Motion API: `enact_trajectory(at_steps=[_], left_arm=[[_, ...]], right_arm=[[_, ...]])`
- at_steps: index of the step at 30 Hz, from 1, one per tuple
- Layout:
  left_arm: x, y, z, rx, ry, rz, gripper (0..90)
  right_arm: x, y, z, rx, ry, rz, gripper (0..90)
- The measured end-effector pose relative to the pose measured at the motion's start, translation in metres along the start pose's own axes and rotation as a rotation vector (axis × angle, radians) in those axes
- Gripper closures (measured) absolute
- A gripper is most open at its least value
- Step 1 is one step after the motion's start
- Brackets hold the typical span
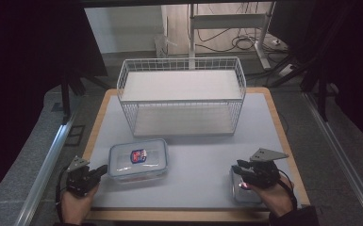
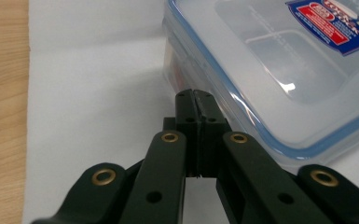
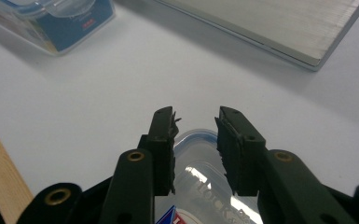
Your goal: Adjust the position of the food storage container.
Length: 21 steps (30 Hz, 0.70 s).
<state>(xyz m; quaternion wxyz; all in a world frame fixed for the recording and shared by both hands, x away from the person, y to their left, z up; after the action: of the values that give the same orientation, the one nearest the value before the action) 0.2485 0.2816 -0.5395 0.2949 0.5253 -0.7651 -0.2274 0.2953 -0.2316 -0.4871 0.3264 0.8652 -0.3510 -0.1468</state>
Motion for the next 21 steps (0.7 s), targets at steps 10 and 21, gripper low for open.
enact_trajectory(at_steps=[10, 21], left_arm=[[0.012, -0.017, -0.01, -0.014, -0.027, 0.029, 89.8], [0.043, -0.043, -0.029, -0.033, -0.112, 0.068, 89.8]], right_arm=[[-0.005, -0.009, -0.008, -0.011, 0.029, -0.008, 82.6], [-0.007, -0.026, -0.022, -0.036, 0.029, -0.029, 88.1]])
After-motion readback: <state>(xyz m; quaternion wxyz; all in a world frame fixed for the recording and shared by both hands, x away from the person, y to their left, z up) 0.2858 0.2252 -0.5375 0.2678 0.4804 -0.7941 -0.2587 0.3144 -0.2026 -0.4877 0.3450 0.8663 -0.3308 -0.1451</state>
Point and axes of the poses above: each handheld gripper's, and its own axes: y roughly backward along the jaws, z roughly out of its underside, x roughly to its right, the point moved 3 cm from there along -y, roughly forward along the jaws, and after that the axes turned 2 degrees about -x, right-handed, at the moved point
